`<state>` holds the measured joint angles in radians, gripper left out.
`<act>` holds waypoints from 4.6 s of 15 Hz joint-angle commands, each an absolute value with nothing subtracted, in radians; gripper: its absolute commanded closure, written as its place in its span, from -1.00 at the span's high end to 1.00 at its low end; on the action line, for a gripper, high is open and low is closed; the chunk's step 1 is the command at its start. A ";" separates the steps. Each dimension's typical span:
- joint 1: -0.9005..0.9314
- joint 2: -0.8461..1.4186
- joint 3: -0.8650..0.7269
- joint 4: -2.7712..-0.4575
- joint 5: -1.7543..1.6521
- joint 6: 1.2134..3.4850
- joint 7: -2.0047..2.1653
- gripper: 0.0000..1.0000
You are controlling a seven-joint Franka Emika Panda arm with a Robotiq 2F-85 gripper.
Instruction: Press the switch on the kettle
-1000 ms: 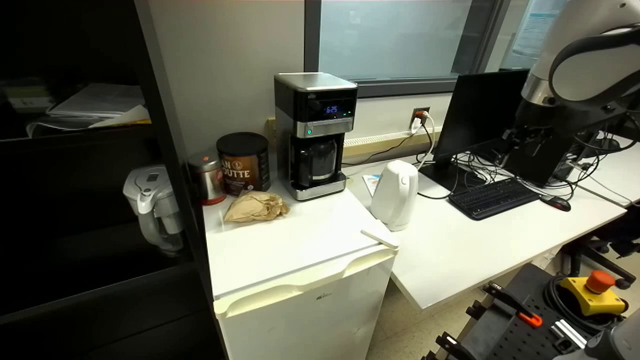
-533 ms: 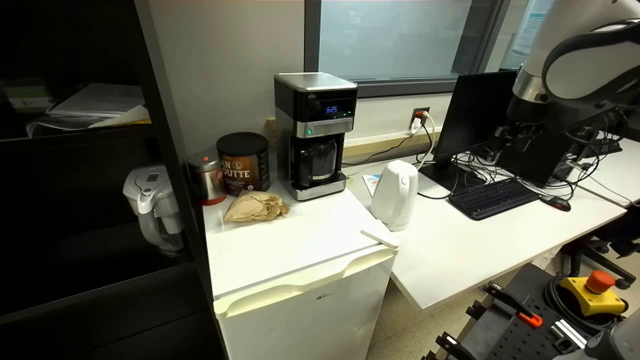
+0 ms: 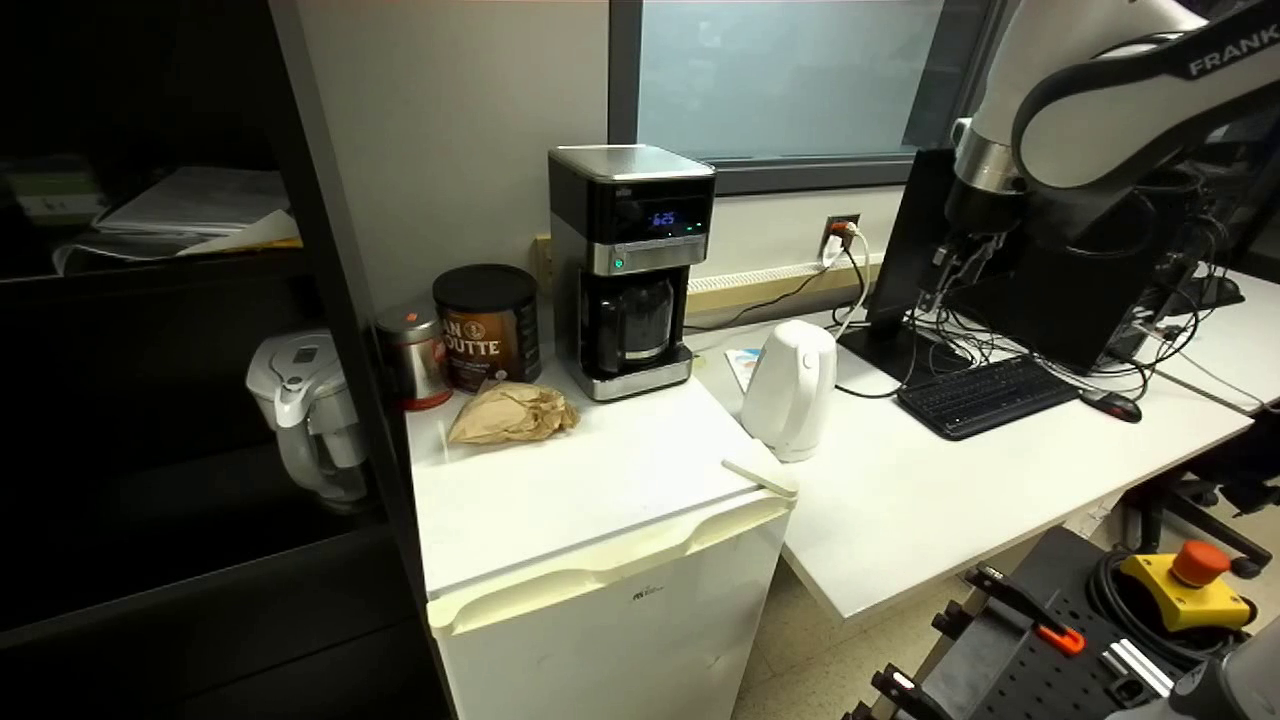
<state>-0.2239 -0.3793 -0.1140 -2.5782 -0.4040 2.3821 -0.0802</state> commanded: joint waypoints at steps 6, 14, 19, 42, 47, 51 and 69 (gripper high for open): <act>-0.136 -0.117 -0.145 -2.373 -0.298 2.420 -0.322 -0.43; -0.135 0.041 -0.129 -2.264 -0.242 2.409 -0.436 -0.98; -0.137 0.111 -0.116 -2.230 -0.249 2.409 -0.449 -0.98; -0.147 0.290 -0.081 -2.139 -0.261 2.528 -0.456 -0.99; -0.148 0.308 -0.078 -2.132 -0.260 2.527 -0.456 -0.99; -0.149 0.319 -0.078 -2.129 -0.260 2.529 -0.453 -0.99; -0.155 0.356 -0.072 -2.098 -0.255 2.545 -0.455 -0.99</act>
